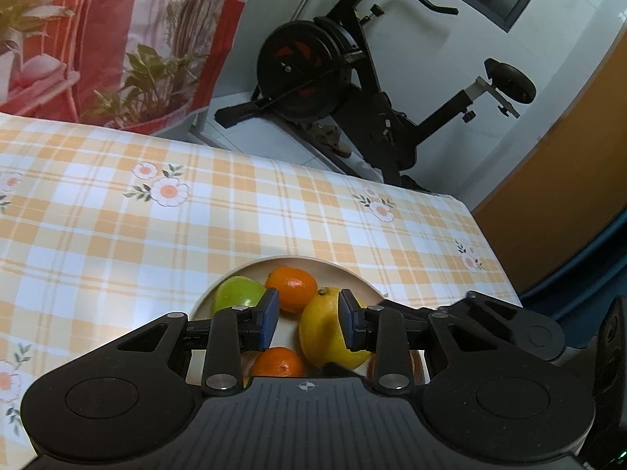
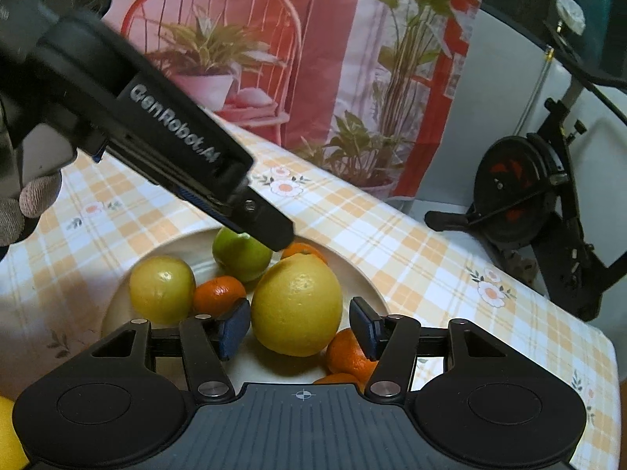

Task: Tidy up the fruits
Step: 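Lower the yellow lemon onto the plate and open both grippers, then move both grippers back to the lemon and apple beside the plate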

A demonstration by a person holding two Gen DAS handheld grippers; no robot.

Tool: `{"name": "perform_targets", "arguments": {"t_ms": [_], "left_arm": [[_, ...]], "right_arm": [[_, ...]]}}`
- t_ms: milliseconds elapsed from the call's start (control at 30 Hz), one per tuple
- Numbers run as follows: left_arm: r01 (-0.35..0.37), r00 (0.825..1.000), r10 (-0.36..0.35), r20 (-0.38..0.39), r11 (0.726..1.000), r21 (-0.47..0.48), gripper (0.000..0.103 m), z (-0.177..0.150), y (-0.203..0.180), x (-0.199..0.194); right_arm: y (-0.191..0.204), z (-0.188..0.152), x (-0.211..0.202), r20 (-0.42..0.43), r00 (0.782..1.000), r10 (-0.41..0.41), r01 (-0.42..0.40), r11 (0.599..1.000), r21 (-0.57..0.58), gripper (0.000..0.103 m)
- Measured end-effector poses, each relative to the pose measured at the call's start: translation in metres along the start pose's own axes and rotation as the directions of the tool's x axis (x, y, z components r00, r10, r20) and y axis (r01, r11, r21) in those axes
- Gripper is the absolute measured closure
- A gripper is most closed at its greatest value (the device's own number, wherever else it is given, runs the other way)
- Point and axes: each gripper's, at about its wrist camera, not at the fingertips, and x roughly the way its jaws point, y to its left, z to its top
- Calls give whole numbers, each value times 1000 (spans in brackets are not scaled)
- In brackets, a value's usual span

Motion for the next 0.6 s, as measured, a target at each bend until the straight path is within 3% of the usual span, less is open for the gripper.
{"name": "perform_targets", "arguments": {"t_ms": [300,600], "left_arm": [[-72,995,67,69,995,70,69,-14,-9,-39],[-179,978,161,136,975,131,68,-33,-16,-77]], "right_arm": [[-9,-10,-40,77,997,18,-28,990,136,50],[0,-33,-72,127,992,15,-42,976,212,50]]}}
